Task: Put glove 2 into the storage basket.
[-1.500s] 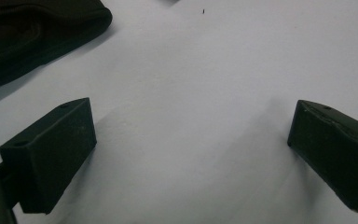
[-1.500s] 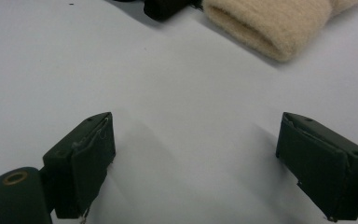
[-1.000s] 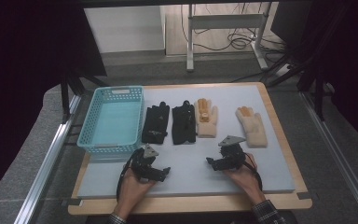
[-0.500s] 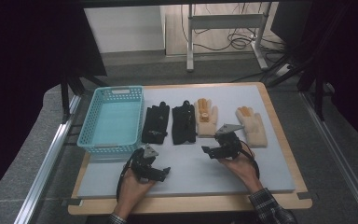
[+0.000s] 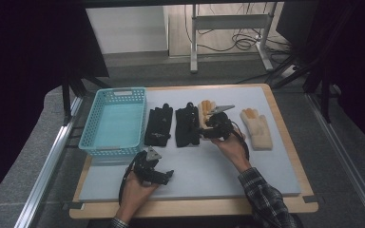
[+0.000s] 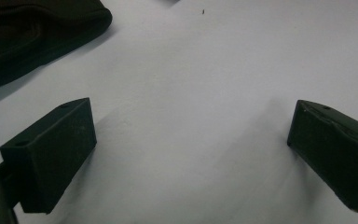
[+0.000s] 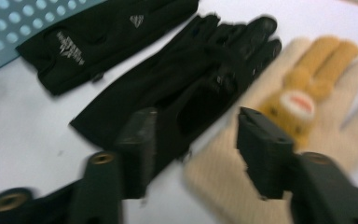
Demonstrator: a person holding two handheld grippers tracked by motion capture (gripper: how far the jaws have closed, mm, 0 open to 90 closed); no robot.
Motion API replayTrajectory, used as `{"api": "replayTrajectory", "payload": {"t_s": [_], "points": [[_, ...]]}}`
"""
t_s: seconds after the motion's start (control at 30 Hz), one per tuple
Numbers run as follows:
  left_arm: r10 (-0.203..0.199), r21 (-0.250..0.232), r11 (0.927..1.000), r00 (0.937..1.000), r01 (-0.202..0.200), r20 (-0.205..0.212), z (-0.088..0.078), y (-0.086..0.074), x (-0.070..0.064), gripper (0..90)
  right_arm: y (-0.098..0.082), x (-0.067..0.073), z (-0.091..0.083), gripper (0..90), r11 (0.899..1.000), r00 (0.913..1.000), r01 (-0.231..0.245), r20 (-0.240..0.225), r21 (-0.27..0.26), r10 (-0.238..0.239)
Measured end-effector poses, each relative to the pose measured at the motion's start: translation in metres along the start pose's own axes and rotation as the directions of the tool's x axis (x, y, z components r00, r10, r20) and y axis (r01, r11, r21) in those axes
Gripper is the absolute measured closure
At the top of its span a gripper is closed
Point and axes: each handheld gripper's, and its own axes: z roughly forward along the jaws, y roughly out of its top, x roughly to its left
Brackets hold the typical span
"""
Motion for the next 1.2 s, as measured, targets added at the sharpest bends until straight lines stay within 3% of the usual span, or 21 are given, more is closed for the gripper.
{"api": "replayTrajectory", "payload": {"t_s": [0.1,0.23,0.33,0.5,0.63,0.8,0.87,0.9,0.93,0.97,1.0,1.03,1.1,1.2], "points": [[0.003,0.002,1.0000,1.0000,-0.003,0.000,0.000,0.000,0.000,1.3,0.009,-0.002,0.010,62.5,1.000,0.9999,0.013,0.010,0.001,-0.013],[0.001,0.001,1.0000,1.0000,-0.001,0.001,0.000,0.000,0.000,1.3,0.016,-0.005,0.026,63.2,1.000,0.9998,0.014,0.017,0.016,-0.014],[0.002,0.000,1.0000,1.0000,-0.002,0.001,0.000,0.000,0.000,1.3,0.020,-0.007,0.038,52.3,1.000,0.9995,0.000,0.031,0.018,-0.001],[0.000,0.000,1.0000,1.0000,0.000,0.002,0.000,0.000,0.000,1.4,0.025,-0.012,0.056,43.7,0.999,0.9987,-0.030,0.042,0.025,0.029],[0.000,0.000,1.0000,1.0000,0.000,0.002,0.000,0.000,0.000,1.4,0.028,-0.009,0.073,40.7,0.998,0.9968,-0.011,0.080,0.062,0.006],[0.000,0.000,1.0000,1.0000,0.000,0.002,0.000,0.000,0.000,1.4,0.025,-0.010,0.086,39.4,0.995,0.9963,0.012,0.084,0.096,-0.020],[0.000,0.000,1.0000,1.0000,0.000,0.002,0.000,0.000,0.000,1.4,0.025,-0.013,0.087,45.3,0.995,0.9975,-0.026,0.068,0.095,0.020],[0.000,0.000,1.0000,1.0000,0.000,0.002,0.000,0.000,0.000,1.4,0.024,-0.014,0.086,53.6,0.995,0.9970,-0.039,0.070,0.091,0.032],[0.000,0.000,1.0000,1.0000,0.000,0.002,0.000,0.000,0.000,1.4,0.024,-0.014,0.086,53.6,0.995,0.9970,-0.039,0.070,0.091,0.032],[0.000,0.000,1.0000,1.0000,0.000,0.001,0.000,0.000,0.000,1.4,0.024,-0.013,0.085,64.5,0.995,0.9969,-0.045,0.068,0.089,0.039],[0.000,0.000,1.0000,1.0000,0.000,0.002,0.000,0.000,0.000,1.4,0.024,-0.013,0.085,64.5,0.995,0.9969,-0.045,0.068,0.089,0.039],[-0.001,0.001,1.0000,1.0000,0.001,0.001,0.000,0.000,0.000,1.4,0.023,-0.011,0.085,79.7,0.993,0.9972,-0.072,0.026,0.092,0.070],[0.000,0.001,1.0000,1.0000,0.000,0.002,0.000,0.000,0.000,1.3,0.023,-0.010,0.085,81.5,0.994,0.9976,-0.068,0.017,0.087,0.066],[-0.001,0.001,1.0000,1.0000,0.001,0.002,0.000,0.000,0.000,1.4,0.025,-0.006,0.085,83.1,0.993,0.9970,-0.070,0.039,0.100,0.066]]}}
